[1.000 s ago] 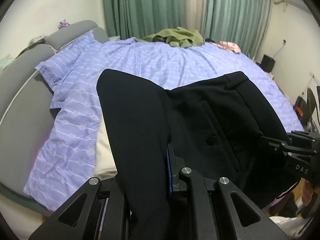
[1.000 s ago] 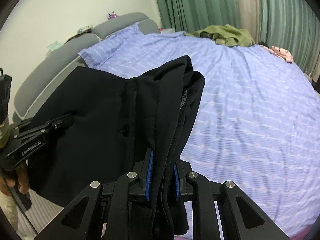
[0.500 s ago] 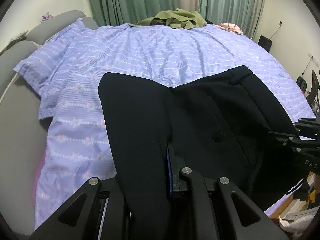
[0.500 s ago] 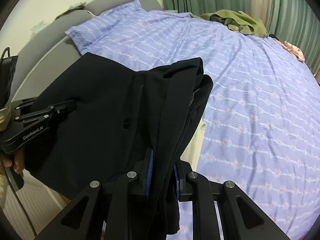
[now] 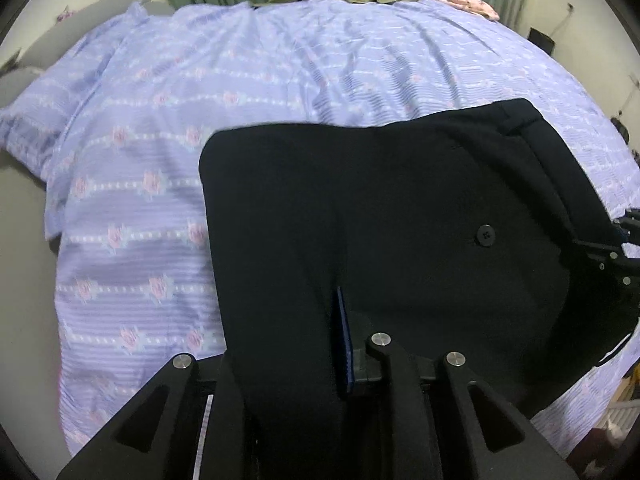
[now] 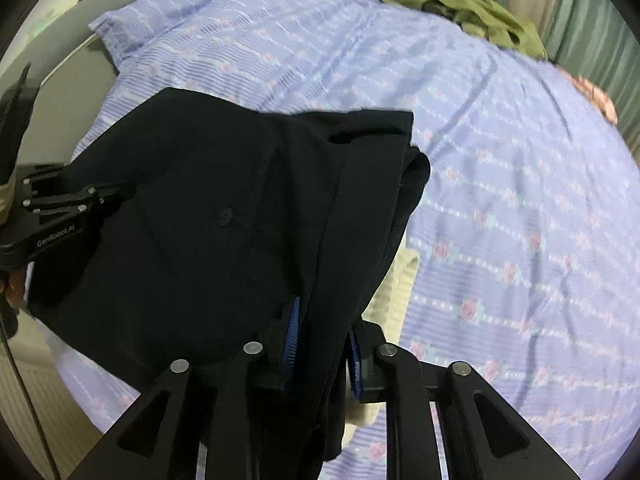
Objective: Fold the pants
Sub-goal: 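Lower the trousers onto the cream cloth and open both grippers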
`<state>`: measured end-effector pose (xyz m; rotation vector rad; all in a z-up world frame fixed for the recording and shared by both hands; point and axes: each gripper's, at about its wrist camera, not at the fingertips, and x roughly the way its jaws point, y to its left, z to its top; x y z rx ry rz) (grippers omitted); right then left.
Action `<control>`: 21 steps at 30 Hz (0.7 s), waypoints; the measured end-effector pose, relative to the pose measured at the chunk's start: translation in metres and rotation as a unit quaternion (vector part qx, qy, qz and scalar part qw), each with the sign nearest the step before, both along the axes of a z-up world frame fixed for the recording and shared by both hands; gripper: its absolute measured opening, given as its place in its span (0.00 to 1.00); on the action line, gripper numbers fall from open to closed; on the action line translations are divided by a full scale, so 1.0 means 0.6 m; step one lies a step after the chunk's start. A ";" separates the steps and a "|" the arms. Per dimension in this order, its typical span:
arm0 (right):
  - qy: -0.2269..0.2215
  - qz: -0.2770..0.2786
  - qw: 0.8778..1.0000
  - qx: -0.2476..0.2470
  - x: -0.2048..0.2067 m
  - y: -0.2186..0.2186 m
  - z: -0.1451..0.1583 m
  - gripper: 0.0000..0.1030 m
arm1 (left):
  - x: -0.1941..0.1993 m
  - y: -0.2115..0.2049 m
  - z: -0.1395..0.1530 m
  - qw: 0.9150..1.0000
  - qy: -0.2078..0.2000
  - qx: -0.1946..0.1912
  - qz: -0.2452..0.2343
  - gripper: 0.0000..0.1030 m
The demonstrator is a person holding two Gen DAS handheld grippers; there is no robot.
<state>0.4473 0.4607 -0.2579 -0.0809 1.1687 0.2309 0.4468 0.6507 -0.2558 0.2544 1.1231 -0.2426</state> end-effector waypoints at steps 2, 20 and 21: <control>0.005 -0.017 1.000 -0.002 -0.002 -0.011 -0.001 0.34 | -0.007 0.009 -0.005 1.000 0.001 -0.004 0.016 0.27; -0.100 -0.054 0.991 -0.068 -0.136 -0.102 0.167 0.70 | -0.186 -0.012 0.157 0.986 -0.089 0.077 0.121 0.71; -0.112 -0.053 0.991 -0.059 -0.154 -0.112 0.186 0.71 | -0.212 -0.028 0.186 0.984 -0.105 0.074 0.124 0.74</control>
